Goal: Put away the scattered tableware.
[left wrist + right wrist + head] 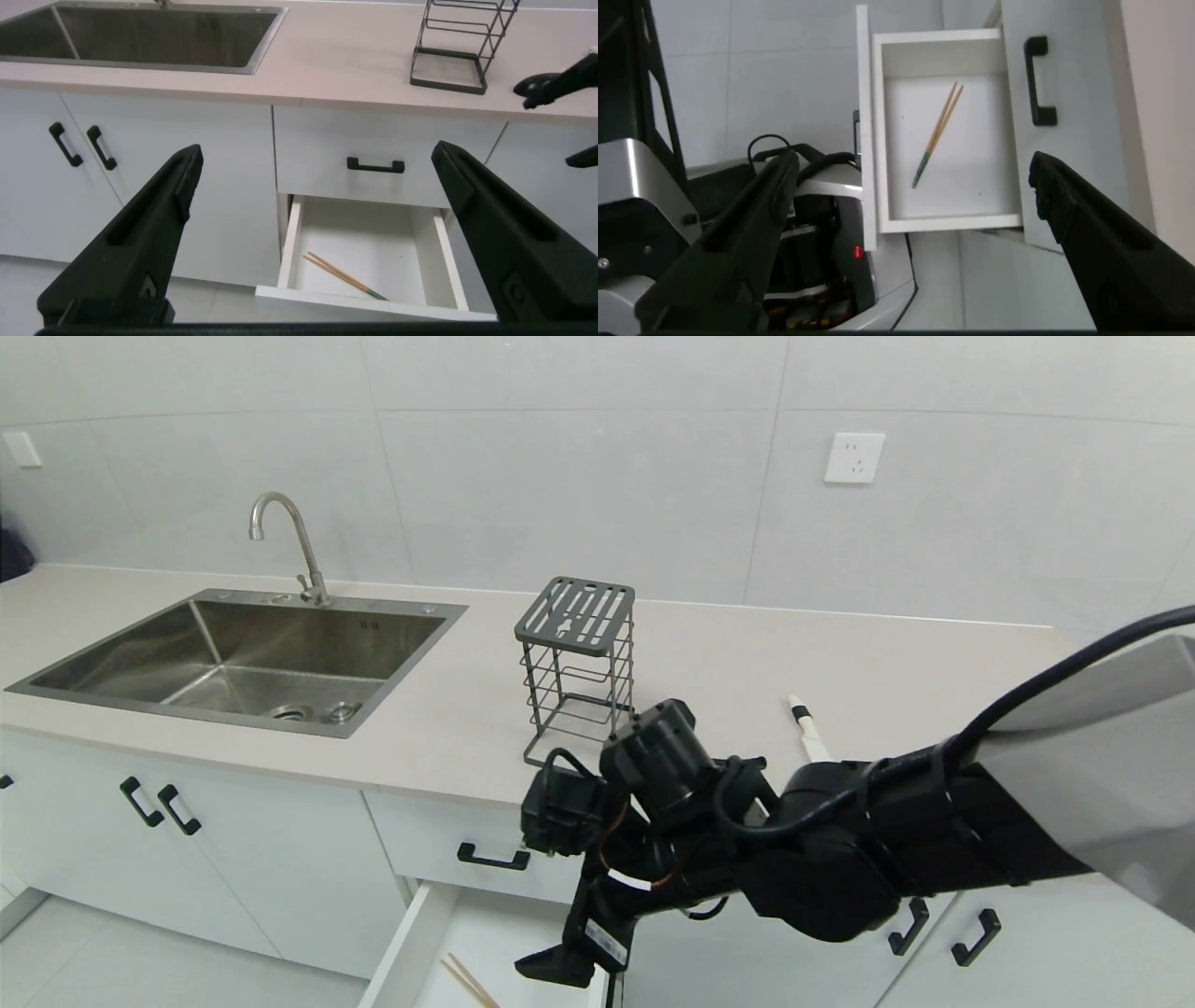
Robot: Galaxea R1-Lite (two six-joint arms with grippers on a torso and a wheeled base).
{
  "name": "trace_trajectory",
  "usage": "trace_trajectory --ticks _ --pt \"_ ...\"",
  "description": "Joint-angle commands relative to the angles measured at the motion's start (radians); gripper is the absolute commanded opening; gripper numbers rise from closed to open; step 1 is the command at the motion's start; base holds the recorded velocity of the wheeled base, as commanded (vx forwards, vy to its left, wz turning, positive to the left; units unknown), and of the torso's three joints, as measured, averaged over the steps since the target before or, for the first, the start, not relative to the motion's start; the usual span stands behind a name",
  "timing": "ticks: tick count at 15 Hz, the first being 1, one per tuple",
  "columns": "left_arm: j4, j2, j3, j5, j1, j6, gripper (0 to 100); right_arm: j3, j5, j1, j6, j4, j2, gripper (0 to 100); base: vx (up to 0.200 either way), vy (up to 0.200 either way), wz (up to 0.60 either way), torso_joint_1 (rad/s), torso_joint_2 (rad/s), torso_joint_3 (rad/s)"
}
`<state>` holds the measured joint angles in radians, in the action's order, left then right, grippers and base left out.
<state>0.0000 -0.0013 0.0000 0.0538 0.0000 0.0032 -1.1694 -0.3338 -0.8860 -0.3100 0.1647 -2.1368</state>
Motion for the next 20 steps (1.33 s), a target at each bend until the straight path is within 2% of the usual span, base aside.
trace_trajectory --ticks 1,4,9,12,16,20 --pt "0.0 0.001 0.0 0.0 0.0 0.0 100 0.238 0.01 0.097 0.023 0.165 0.132 100 0.0 0.0 0.0 0.0 0.0 0.0" --pt "0.0 0.001 0.0 0.0 0.0 0.0 100 0.336 0.032 0.159 0.123 0.299 0.17 100 0.0 0.0 0.0 0.0 0.0 0.0" --pt "0.0 0.001 0.0 0.0 0.0 0.0 100 0.356 0.03 0.355 0.115 0.357 0.166 100 0.0 0.0 0.0 0.0 0.0 0.0" --pt "0.0 0.001 0.0 0.0 0.0 0.0 100 0.35 0.016 0.463 0.054 0.406 0.117 100 0.0 0.0 0.0 0.0 0.0 0.0" --pt "0.0 0.001 0.0 0.0 0.0 0.0 100 0.343 -0.03 0.521 0.054 0.536 0.005 100 0.0 0.0 0.0 0.0 0.0 0.0" --pt "0.0 0.001 0.0 0.0 0.0 0.0 100 0.306 -0.054 0.51 0.052 0.539 -0.049 100 0.0 0.0 0.0 0.0 0.0 0.0"
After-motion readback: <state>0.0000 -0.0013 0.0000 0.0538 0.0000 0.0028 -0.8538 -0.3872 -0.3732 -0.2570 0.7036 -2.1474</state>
